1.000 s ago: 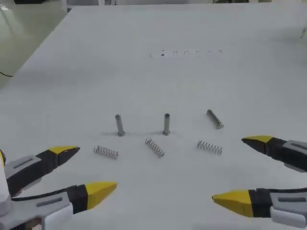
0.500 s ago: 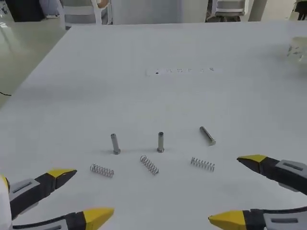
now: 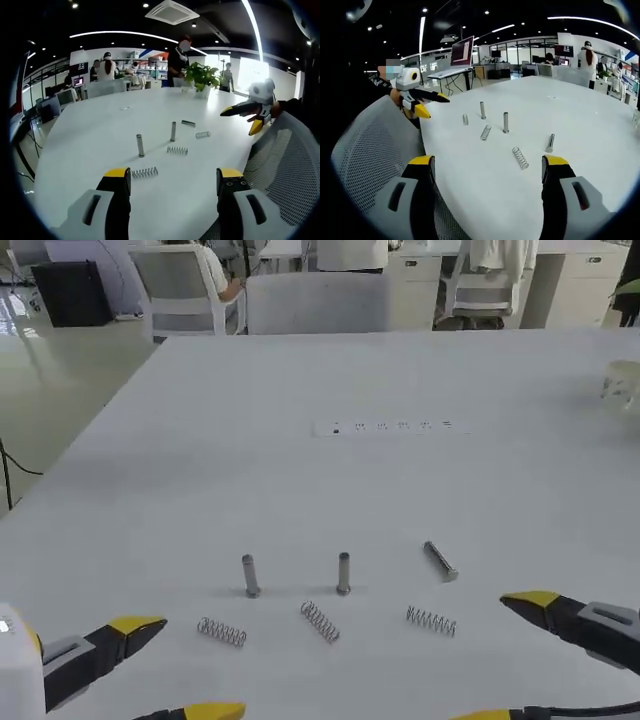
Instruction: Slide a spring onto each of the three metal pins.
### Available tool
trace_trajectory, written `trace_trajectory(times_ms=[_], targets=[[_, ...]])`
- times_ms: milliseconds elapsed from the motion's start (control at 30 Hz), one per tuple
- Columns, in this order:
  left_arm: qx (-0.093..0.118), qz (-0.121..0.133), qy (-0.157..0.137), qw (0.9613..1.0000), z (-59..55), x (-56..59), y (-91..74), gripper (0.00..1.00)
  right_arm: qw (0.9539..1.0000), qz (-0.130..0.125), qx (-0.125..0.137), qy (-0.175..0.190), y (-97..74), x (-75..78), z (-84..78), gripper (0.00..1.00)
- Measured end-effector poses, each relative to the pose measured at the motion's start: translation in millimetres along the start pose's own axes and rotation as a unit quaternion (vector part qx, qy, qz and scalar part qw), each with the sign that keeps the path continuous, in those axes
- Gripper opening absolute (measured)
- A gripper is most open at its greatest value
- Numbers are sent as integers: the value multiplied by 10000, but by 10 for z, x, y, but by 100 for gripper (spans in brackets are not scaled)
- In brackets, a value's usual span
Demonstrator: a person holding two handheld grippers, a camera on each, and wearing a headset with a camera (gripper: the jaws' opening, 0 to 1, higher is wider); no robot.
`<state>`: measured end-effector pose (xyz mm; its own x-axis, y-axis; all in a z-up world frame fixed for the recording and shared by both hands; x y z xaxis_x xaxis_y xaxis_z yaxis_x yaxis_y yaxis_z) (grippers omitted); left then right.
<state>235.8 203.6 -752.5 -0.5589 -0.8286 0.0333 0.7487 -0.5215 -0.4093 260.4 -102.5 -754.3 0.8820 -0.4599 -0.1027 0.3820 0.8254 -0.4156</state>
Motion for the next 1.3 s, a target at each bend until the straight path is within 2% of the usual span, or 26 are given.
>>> trace_trajectory(times_ms=[133, 167, 267, 867, 1067, 1133, 1300], targets=[[-37, -32, 67, 10000, -17, -18, 39, 69, 10000, 13, 19, 5, 33, 20, 19, 89], [-132, -134, -18, 9998, -39, 2, 44, 69, 10000, 14, 14, 4, 37, 25, 16, 89], [-52, -75, 14, 10000, -21, -11, 40, 69, 10000, 28, -13, 39, 41, 29, -5, 89], [48, 77, -162, 9998, -9, -70, 31, 69, 10000, -17, 7, 27, 44, 69, 15, 90], [125, 148, -207, 9996, 11, -87, 23, 69, 9997, -246, 26, 17, -32, 239, 81, 89], [146, 146, -193, 9996, 17, -86, 23, 69, 9993, -343, -63, -109, -53, 352, 165, 89], [200, 171, -213, 9994, 24, -98, 14, 69, 9981, -528, -95, -286, -43, 566, 345, 87]])
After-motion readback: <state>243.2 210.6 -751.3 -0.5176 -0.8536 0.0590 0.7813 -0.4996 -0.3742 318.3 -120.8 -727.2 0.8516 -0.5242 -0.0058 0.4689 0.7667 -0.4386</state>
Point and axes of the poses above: the centre of the closed fingertips' face, and the gripper's own axes: y roughly forward along the fingers, x roughly to its right, z roughly out of its top, the point moved 7 cm from there along -y, roughly backward along the fingers, and after that the axes turned 6 degrees about z, right-handed, at the moved point
